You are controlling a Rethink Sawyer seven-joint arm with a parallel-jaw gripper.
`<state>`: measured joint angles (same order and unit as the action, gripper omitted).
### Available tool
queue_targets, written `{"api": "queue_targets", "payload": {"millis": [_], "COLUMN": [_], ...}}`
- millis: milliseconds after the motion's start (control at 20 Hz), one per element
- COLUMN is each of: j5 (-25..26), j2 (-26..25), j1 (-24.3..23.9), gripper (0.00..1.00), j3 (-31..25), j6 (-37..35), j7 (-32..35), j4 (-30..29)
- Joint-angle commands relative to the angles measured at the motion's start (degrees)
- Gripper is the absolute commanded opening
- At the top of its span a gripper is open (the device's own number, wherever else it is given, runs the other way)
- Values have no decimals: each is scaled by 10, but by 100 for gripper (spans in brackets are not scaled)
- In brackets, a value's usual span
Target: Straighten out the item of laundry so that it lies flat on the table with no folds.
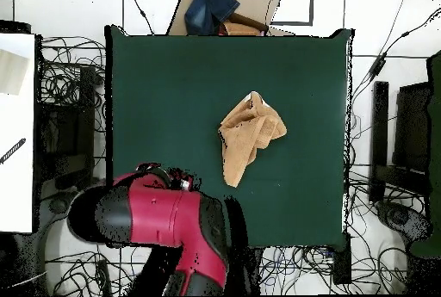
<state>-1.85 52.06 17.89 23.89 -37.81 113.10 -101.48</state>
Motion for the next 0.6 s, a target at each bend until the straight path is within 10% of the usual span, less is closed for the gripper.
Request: {"api": "queue_targets", "payload": {"millis": [50, 600], "j5": [-28, -57], "j2": [-115, -172], "j1": [9, 19], "gripper": [0, 0], "j3": [9, 29], "j6": [-30, -18], "j7": [211, 217], "j4": [41, 71]}}
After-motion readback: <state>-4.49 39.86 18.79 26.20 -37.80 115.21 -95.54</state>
